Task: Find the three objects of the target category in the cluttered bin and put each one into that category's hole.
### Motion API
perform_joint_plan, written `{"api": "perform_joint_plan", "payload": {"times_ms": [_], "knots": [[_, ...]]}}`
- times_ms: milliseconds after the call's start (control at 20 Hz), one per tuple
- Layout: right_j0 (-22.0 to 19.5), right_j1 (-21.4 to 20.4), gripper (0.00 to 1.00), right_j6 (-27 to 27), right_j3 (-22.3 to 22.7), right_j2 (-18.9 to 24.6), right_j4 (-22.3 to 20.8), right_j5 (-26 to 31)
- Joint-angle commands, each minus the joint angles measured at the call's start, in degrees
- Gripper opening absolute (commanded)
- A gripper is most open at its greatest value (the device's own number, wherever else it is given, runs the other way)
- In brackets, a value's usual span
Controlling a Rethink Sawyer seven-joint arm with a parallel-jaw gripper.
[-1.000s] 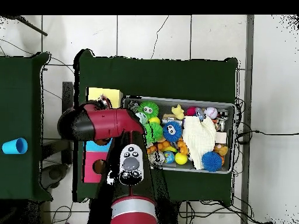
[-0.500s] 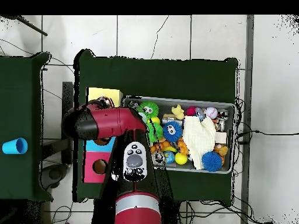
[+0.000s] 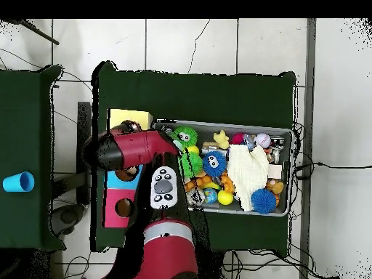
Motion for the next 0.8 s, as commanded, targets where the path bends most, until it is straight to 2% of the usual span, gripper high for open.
{"api": "perform_joint_plan", "payload": {"times_ms": [50, 200, 450, 650, 800], "knots": [[0.0, 8.1, 0.00, 3.4, -4.3, 1.3, -5.2, -4.2], [-0.4, 10.7, 0.00, 3.8, -5.4, 1.4, -6.3, -7.7], [-1.0, 10.1, 0.00, 3.1, -5.3, 2.3, -6.3, -6.3], [-2.5, 4.4, 0.00, 1.8, -1.3, 4.7, -4.9, -0.7], [-4.2, -3.0, 0.00, 0.9, 3.9, 7.3, -3.1, 3.7]]}}
